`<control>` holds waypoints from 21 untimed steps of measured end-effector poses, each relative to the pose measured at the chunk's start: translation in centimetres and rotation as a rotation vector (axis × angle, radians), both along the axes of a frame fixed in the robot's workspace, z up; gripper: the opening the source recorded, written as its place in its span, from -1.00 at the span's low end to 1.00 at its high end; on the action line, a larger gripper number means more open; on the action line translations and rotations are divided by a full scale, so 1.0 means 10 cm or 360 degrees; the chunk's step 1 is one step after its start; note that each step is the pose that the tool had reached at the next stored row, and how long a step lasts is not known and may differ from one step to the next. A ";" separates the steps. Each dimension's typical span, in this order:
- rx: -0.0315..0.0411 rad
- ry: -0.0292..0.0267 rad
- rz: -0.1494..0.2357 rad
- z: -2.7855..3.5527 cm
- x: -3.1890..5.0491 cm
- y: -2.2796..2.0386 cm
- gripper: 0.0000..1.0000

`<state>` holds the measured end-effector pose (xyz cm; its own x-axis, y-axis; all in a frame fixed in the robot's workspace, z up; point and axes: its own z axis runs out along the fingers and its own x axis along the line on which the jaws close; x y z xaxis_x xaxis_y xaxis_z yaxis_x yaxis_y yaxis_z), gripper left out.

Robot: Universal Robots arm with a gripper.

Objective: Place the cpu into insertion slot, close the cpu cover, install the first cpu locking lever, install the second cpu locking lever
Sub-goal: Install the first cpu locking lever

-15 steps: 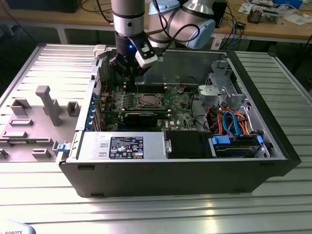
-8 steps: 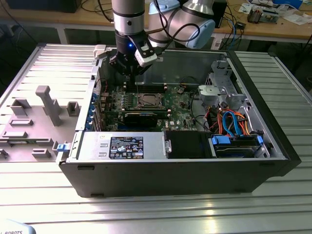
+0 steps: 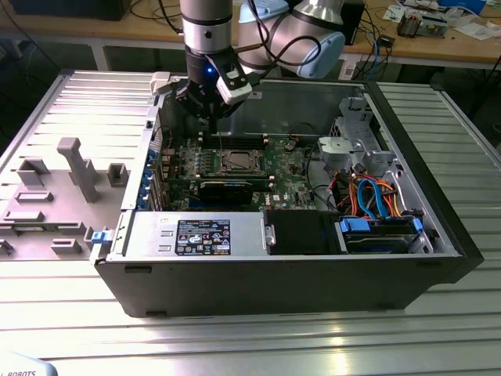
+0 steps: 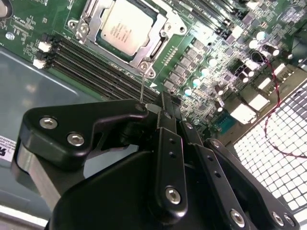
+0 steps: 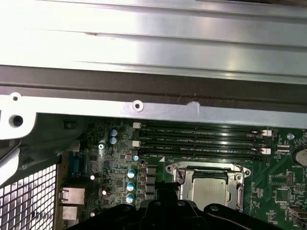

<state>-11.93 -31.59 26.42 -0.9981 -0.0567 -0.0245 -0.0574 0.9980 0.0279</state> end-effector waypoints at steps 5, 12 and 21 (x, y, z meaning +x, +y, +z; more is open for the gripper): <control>0.0000 0.00000 0.0000 -0.001 0.038 0.039 -0.79; 0.0000 0.00002 0.0000 -0.001 0.076 0.046 -0.79; 0.0000 0.00001 0.0000 -0.002 0.097 0.046 -0.79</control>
